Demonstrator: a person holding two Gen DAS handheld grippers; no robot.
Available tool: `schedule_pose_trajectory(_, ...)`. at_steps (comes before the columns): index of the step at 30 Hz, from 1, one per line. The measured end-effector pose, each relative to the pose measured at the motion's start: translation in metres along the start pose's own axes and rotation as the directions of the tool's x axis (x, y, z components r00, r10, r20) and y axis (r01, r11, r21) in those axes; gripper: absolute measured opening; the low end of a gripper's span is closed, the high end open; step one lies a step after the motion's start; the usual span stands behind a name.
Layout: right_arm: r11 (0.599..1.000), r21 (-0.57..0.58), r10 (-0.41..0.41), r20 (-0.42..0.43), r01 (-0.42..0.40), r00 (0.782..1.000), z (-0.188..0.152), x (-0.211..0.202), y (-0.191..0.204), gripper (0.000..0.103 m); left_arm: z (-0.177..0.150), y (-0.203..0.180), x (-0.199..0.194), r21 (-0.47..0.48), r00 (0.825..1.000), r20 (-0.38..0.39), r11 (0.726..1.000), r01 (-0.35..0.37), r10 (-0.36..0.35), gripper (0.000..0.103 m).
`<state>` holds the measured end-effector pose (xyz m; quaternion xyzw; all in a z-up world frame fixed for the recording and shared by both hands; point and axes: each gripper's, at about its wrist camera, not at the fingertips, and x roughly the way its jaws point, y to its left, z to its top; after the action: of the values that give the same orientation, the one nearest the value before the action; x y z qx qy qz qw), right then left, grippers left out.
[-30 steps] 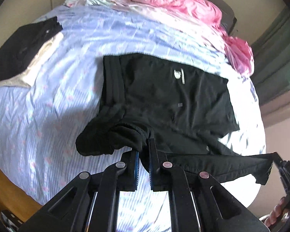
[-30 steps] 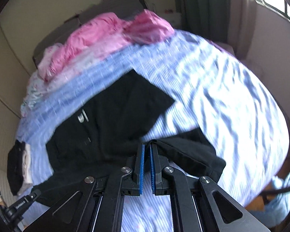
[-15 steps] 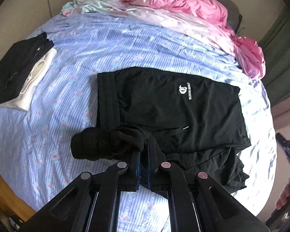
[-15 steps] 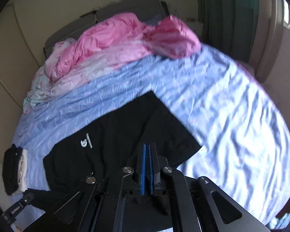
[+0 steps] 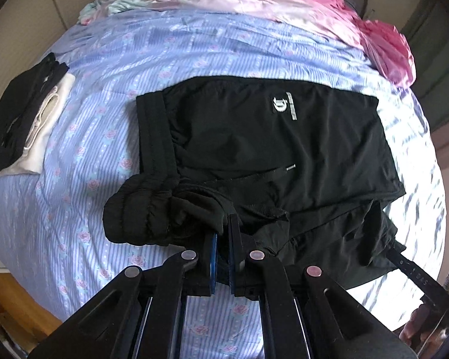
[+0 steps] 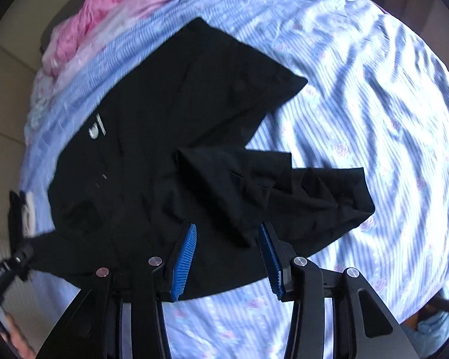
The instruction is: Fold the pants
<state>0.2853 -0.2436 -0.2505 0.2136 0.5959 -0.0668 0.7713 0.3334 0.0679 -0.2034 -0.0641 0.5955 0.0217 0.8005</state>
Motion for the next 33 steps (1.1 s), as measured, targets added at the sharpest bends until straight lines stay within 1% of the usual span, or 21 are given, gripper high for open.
schedule_pose_trajectory(4,1.0,-0.008,-0.013,-0.024,0.012,1.0,0.005,0.011,-0.003,0.044,-0.001,-0.002,0.007,-0.005,1.0,-0.015,1.0,-0.002,0.002,0.008)
schedule_pose_trajectory(9,1.0,0.004,-0.014,0.008,0.014,1.0,0.025,0.016,-0.01,0.044,-0.001,-0.012,0.009,0.014,1.0,-0.013,1.0,-0.013,0.013,0.008)
schedule_pose_trajectory(12,1.0,0.013,-0.022,-0.017,0.022,1.0,0.032,0.029,-0.014,0.044,-0.002,-0.016,0.011,0.016,1.0,-0.017,1.0,-0.015,0.015,0.008)
schedule_pose_trajectory(16,0.998,0.046,-0.037,-0.047,0.039,0.998,0.031,0.046,-0.023,0.044,-0.004,-0.021,0.014,0.027,0.999,-0.023,0.999,-0.027,0.028,0.008)
schedule_pose_trajectory(18,0.997,0.068,-0.026,-0.063,0.03,0.998,0.031,0.053,-0.028,0.044,-0.005,-0.023,0.015,0.031,0.999,-0.026,0.999,-0.035,0.036,0.008)
schedule_pose_trajectory(20,0.997,0.071,-0.023,-0.079,0.028,0.997,0.031,0.059,-0.03,0.035,-0.006,-0.025,0.016,0.035,0.999,-0.027,0.999,-0.041,0.042,0.008)
schedule_pose_trajectory(21,0.998,0.063,-0.021,-0.092,0.027,0.995,0.031,0.063,-0.03,0.022,-0.006,-0.025,0.017,0.037,0.999,-0.029,0.998,-0.045,0.046,0.008)
schedule_pose_trajectory(22,0.998,0.061,-0.018,-0.098,0.024,0.995,0.031,0.065,-0.03,0.015,-0.006,-0.025,0.016,0.037,0.998,-0.029,0.998,-0.047,0.048,0.008)
schedule_pose_trajectory(23,0.998,0.062,-0.009,-0.099,0.015,0.995,0.031,0.066,-0.03,0.013,-0.007,-0.025,0.016,0.035,0.998,-0.028,0.998,-0.048,0.049,0.008)
schedule_pose_trajectory(24,0.998,0.059,-0.01,-0.096,0.015,0.995,0.03,0.064,-0.03,0.003,-0.007,-0.024,0.015,0.031,0.998,-0.027,0.998,-0.047,0.048,0.008)
schedule_pose_trajectory(25,0.999,0.049,-0.018,-0.088,0.023,0.996,0.03,0.06,-0.029,0.003,-0.007,-0.023,0.014,0.026,0.998,-0.026,0.999,-0.048,0.048,0.008)
schedule_pose_trajectory(28,0.999,0.032,-0.036,-0.002,0.036,0.999,0.03,0.026,-0.027,0.003,-0.008,-0.018,0.01,0.009,0.999,-0.02,0.999,-0.051,0.051,0.008)
schedule_pose_trajectory(29,0.999,0.032,-0.028,0.037,0.027,0.999,0.03,0.008,-0.027,0.003,-0.009,-0.018,0.009,0.008,0.998,-0.017,0.999,-0.053,0.053,0.008)
schedule_pose_trajectory(30,0.999,0.028,-0.027,0.057,0.025,0.998,0.03,-0.001,-0.027,0.003,-0.009,-0.017,0.007,0.009,0.998,-0.013,0.998,-0.057,0.057,0.008)
schedule_pose_trajectory(33,0.998,-0.012,-0.051,0.164,0.053,0.985,0.041,-0.045,-0.019,0.003,-0.009,-0.018,-0.002,-0.005,0.999,0.011,0.999,-0.052,0.052,0.008)
